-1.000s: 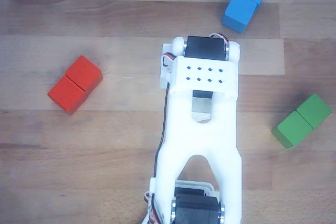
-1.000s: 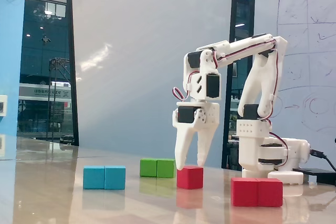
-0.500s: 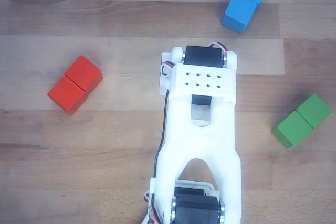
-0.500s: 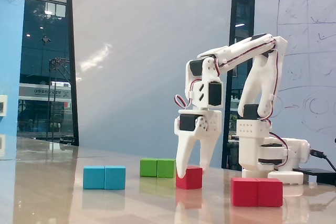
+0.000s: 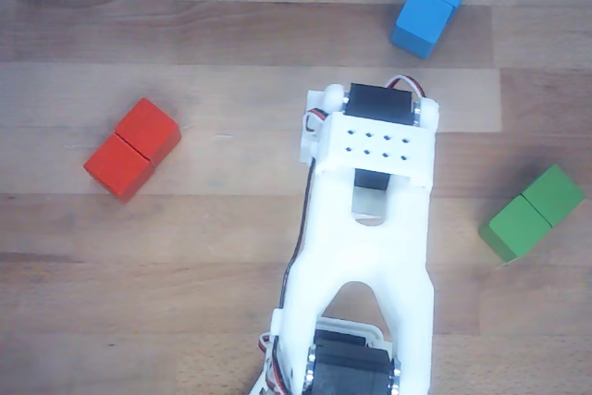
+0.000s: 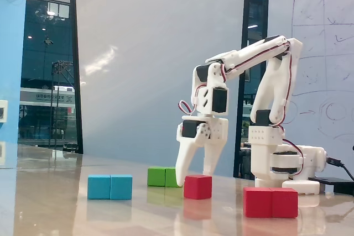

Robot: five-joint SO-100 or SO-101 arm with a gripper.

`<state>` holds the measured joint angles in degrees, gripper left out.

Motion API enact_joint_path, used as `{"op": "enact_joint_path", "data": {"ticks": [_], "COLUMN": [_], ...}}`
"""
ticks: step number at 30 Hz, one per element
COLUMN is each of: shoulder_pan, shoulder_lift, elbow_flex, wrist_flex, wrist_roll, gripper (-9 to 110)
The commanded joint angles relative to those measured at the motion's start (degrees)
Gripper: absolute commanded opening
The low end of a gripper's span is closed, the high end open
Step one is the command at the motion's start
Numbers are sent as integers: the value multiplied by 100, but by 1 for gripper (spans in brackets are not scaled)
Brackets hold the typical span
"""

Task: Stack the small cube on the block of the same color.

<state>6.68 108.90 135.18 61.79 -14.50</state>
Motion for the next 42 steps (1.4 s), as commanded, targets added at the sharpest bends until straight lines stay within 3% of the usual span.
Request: {"op": "enact_joint_path", "data": {"ticks": [1, 24, 33, 42], "shoulder_pan": [123, -149, -123, -97], "shoulder_lift": [264, 308, 316, 352], "elbow_flex": [-44, 457, 457, 457], "wrist_flex": [-105, -404, -475, -492], "wrist_roll": [-62, -53, -44, 9], "gripper": [25, 24, 12, 11]}}
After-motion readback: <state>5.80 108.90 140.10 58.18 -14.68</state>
